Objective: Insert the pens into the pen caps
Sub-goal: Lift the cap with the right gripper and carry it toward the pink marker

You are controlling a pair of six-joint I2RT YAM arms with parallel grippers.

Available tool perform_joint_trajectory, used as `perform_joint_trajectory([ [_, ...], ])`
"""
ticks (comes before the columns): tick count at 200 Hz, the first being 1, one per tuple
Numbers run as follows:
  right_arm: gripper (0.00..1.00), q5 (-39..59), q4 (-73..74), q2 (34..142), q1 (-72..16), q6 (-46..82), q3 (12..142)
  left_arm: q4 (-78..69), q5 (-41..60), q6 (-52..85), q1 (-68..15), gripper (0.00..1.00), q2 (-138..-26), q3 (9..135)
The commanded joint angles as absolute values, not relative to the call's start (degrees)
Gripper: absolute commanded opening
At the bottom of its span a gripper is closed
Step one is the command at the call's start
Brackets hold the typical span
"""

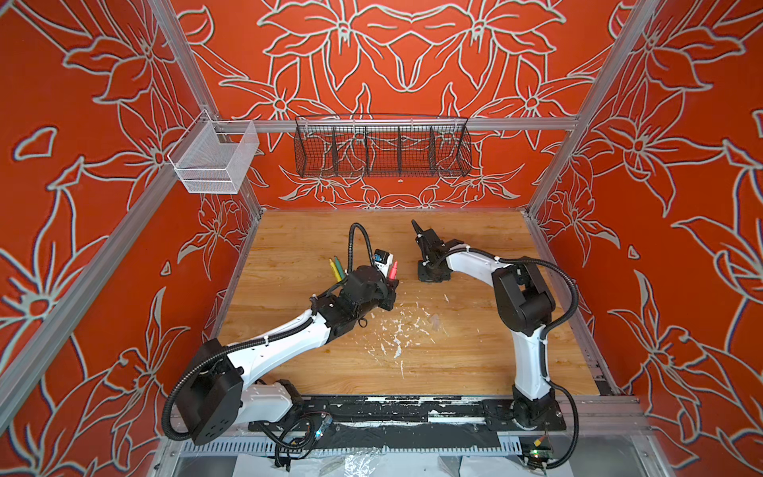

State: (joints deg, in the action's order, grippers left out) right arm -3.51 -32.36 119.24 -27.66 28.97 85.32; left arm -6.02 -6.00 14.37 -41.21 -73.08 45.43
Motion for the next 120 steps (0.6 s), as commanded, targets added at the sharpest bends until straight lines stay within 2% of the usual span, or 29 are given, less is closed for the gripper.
perform_joint_trajectory([
  [1, 0.12, -1.37, -34.3, 117.98, -27.44, 30.86, 80.71, -10.46, -6.53, 15.2, -41.31, 0.0, -72.7, 44.66],
  [20, 0.11, -2.29, -32.17, 113.74, -27.39, 31.83, 77.69, -7.22, -5.13, 15.11, -41.24, 0.0, -73.84, 46.16],
  [48, 0.08, -4.67, -29.84, 106.33, -27.35, 33.03, 73.11, -10.13, 0.11, 15.34, -41.22, 0.0, -74.05, 44.82],
  [120, 0.03, -7.07, -20.26, 80.22, -27.29, 35.83, 57.57, -11.13, 8.15, 12.66, -41.31, 0.0, -73.75, 44.47],
])
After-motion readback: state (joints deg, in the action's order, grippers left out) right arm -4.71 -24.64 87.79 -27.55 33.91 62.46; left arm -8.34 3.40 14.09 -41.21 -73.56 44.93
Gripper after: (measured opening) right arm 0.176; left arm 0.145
